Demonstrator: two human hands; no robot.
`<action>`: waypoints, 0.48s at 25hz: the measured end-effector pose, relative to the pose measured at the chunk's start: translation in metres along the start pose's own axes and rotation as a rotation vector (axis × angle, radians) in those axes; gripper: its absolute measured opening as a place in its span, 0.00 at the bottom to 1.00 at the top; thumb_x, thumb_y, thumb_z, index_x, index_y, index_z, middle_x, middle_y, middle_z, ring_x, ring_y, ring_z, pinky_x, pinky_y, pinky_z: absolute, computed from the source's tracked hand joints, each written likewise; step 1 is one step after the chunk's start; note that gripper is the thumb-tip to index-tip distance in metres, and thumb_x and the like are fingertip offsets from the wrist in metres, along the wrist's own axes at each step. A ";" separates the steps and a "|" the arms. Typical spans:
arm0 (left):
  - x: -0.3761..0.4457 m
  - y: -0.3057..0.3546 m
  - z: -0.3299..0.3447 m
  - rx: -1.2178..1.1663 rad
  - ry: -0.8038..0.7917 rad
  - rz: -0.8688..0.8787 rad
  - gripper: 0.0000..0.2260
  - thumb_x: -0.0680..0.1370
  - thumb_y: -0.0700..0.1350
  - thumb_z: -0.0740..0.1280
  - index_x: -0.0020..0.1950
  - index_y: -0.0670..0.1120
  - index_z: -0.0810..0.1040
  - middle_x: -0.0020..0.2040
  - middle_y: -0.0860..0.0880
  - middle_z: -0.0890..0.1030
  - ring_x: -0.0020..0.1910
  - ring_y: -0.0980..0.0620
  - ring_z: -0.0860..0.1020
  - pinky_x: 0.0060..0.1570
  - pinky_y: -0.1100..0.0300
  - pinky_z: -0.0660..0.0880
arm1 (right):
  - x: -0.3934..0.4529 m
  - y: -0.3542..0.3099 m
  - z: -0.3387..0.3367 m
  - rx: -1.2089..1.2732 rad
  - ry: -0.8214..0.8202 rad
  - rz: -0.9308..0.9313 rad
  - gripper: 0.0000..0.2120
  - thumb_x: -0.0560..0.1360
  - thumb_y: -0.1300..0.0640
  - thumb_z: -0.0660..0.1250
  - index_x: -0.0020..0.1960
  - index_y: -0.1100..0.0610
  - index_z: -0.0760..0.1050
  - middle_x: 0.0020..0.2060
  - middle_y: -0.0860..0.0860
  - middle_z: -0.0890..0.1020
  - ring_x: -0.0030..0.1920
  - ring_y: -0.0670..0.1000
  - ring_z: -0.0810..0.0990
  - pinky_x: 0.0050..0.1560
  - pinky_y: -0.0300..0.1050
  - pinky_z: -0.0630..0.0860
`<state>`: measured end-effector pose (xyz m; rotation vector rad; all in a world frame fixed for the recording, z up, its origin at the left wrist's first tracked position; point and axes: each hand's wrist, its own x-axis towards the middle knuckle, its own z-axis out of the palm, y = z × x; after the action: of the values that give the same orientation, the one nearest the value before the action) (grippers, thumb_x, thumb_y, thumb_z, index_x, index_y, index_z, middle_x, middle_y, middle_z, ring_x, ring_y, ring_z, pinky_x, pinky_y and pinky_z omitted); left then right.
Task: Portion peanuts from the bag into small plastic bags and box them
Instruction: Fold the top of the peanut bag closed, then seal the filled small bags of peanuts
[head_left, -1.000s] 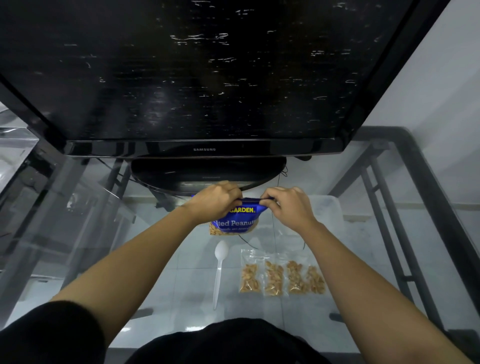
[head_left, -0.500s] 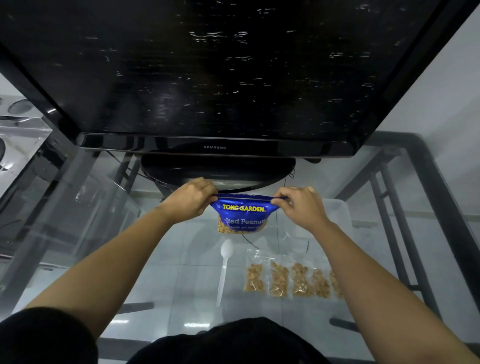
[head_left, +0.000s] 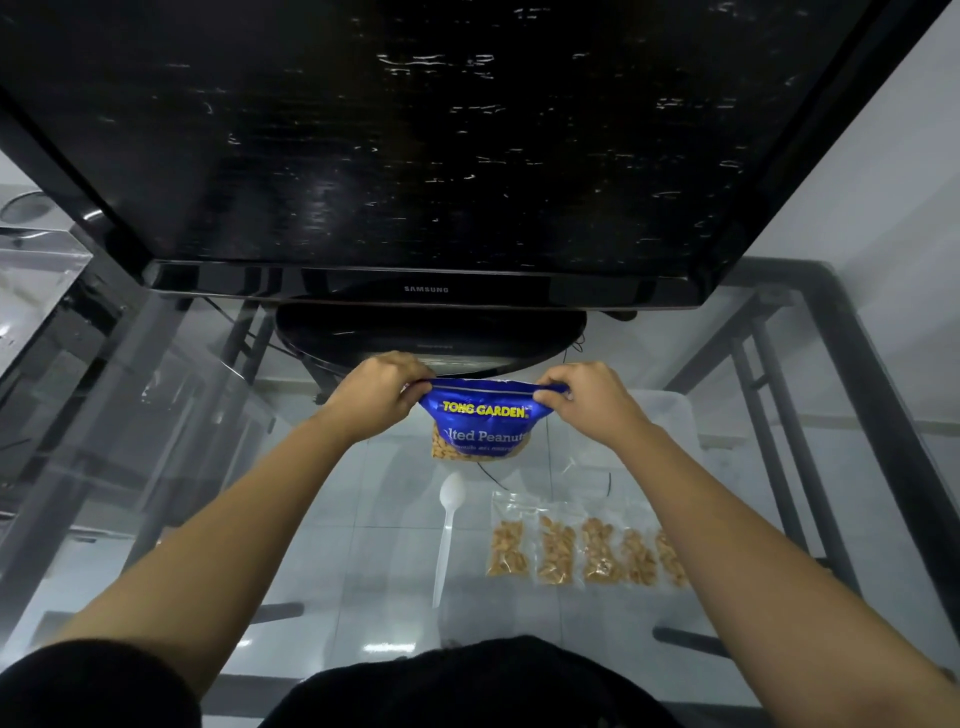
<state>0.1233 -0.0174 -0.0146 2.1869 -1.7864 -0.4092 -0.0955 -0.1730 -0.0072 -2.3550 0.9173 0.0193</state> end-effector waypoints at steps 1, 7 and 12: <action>-0.002 0.002 0.000 0.007 0.005 -0.021 0.15 0.78 0.45 0.63 0.62 0.41 0.75 0.58 0.43 0.79 0.59 0.49 0.74 0.52 0.59 0.72 | -0.002 0.000 0.000 0.016 0.019 0.000 0.14 0.76 0.53 0.66 0.59 0.57 0.75 0.55 0.53 0.79 0.59 0.49 0.75 0.46 0.40 0.74; -0.028 0.040 0.012 -0.074 0.379 0.045 0.14 0.77 0.46 0.64 0.57 0.38 0.77 0.48 0.41 0.82 0.49 0.43 0.77 0.48 0.55 0.76 | -0.032 0.000 0.011 0.038 0.272 -0.085 0.16 0.76 0.55 0.65 0.62 0.58 0.73 0.56 0.54 0.76 0.60 0.49 0.72 0.51 0.39 0.71; -0.060 0.071 0.067 -0.207 0.199 0.044 0.12 0.75 0.46 0.64 0.53 0.41 0.79 0.46 0.42 0.83 0.45 0.44 0.80 0.43 0.56 0.76 | -0.080 0.009 0.057 0.098 0.401 -0.160 0.05 0.74 0.60 0.66 0.49 0.59 0.77 0.44 0.52 0.78 0.47 0.51 0.77 0.45 0.41 0.72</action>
<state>0.0213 0.0249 -0.0456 1.9686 -1.6068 -0.3366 -0.1506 -0.0979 -0.0407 -2.3741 0.8824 -0.5671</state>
